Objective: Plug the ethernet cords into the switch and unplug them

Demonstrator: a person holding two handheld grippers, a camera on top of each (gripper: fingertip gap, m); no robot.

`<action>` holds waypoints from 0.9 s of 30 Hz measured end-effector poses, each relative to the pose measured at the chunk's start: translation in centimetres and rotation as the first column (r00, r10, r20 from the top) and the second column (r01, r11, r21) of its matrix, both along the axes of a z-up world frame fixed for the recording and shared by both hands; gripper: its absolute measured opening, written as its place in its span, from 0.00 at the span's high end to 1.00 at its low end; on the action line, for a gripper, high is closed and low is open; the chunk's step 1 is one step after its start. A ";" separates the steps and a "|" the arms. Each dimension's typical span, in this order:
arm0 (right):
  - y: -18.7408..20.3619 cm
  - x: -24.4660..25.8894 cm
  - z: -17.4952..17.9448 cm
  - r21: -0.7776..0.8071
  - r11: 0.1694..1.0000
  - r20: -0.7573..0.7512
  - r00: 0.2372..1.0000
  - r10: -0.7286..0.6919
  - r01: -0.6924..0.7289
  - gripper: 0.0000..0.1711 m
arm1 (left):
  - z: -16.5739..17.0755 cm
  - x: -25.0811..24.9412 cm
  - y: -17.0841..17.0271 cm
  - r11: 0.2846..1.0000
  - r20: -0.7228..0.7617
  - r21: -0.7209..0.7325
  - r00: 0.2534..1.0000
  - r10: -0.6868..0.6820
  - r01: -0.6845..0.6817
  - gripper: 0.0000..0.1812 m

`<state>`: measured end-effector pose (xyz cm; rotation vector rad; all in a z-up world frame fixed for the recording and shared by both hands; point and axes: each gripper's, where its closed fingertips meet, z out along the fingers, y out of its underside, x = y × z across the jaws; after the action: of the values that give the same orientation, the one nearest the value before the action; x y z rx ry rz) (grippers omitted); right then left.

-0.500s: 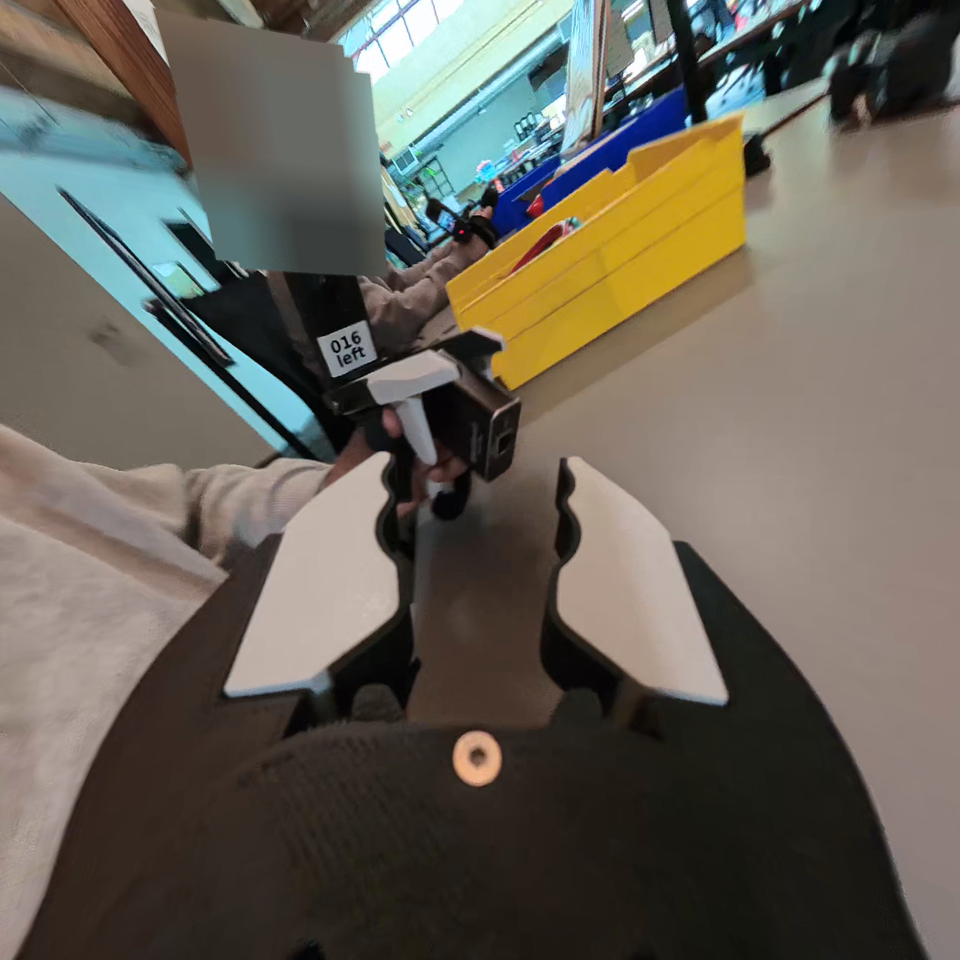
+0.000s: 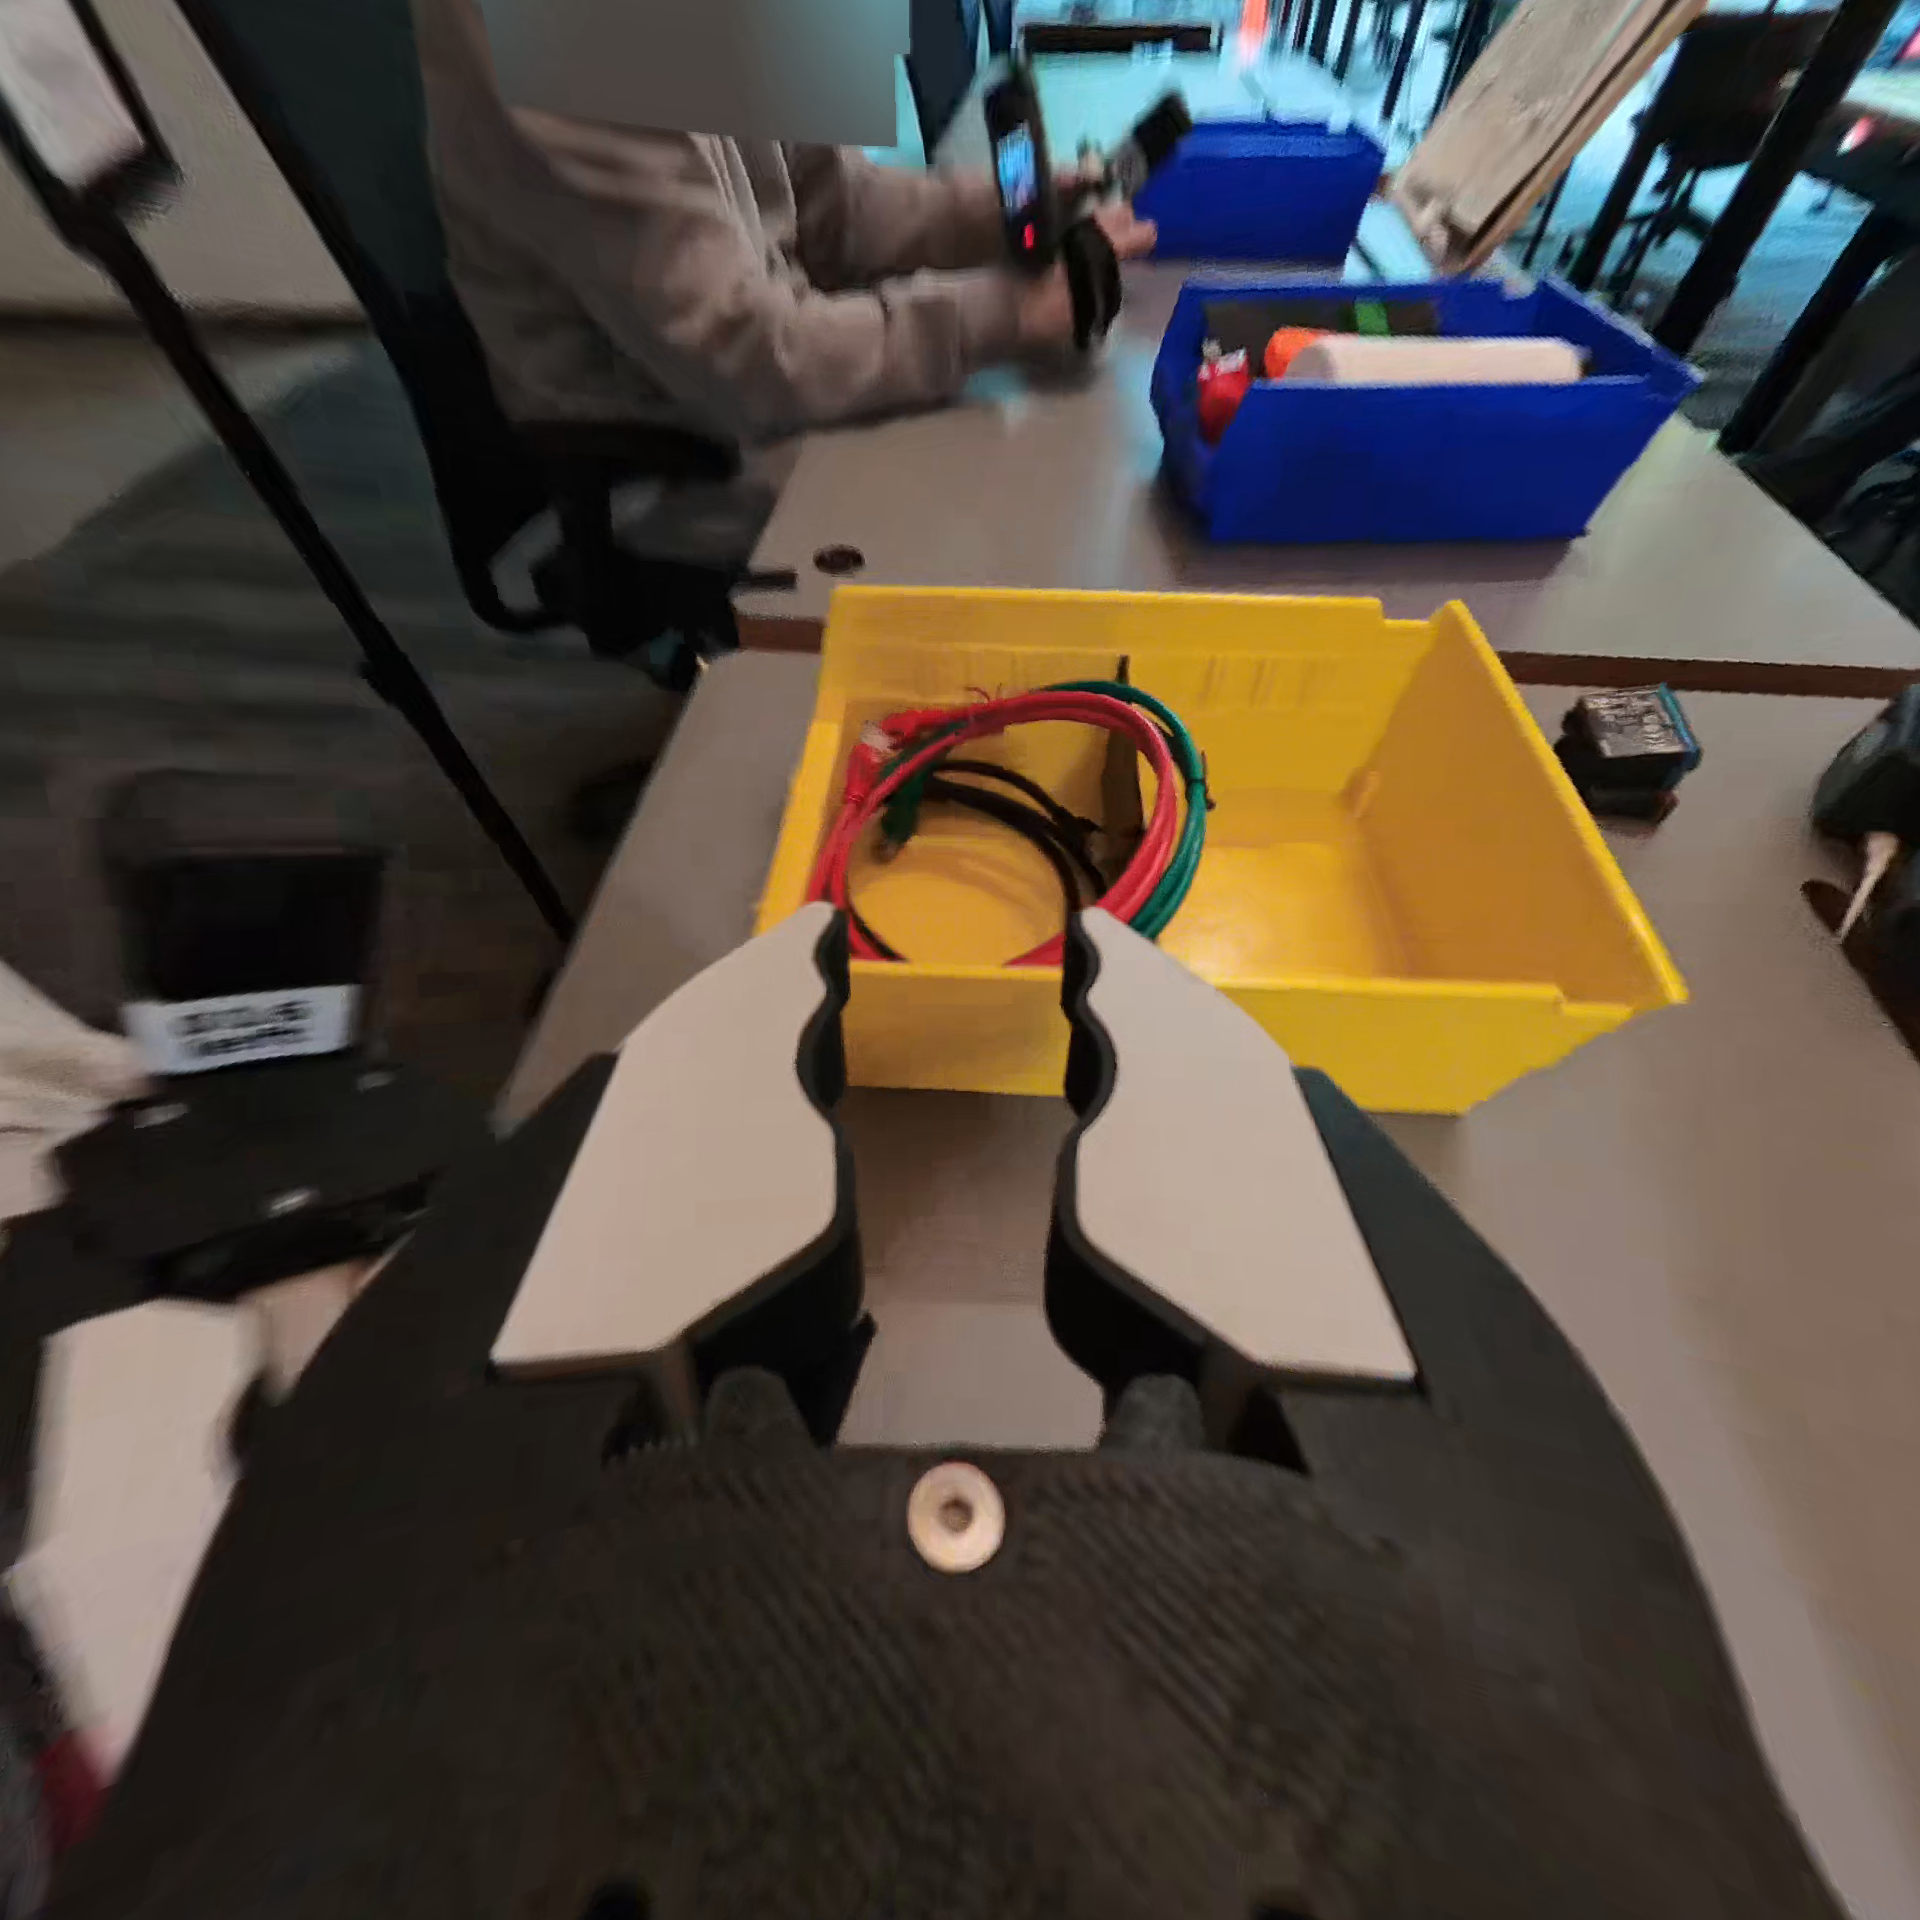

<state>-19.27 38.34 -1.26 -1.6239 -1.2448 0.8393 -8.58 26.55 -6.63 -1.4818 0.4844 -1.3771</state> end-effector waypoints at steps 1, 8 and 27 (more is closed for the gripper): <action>1.2 -1.5 -0.8 0.013 1.000 0.066 0.998 -0.003 0.003 0.77 | -0.1 -0.5 0.0 1.000 0.008 -0.013 1.000 0.013 -0.013 0.86; 6.7 -7.6 -7.2 -0.101 0.993 0.441 0.897 -0.011 0.062 0.77 | -1.1 -3.0 0.3 0.995 -0.004 -0.052 0.997 0.080 -0.080 0.86; 4.9 1.5 10.2 -0.124 0.992 -0.193 0.980 -0.045 0.021 0.97 | -1.4 -1.8 -0.5 0.999 -0.052 -0.034 0.999 0.015 -0.017 0.86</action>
<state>-17.79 43.26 8.91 -1.6102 -1.0438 1.0442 -10.39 26.05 -7.99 -1.5492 0.4821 -1.3436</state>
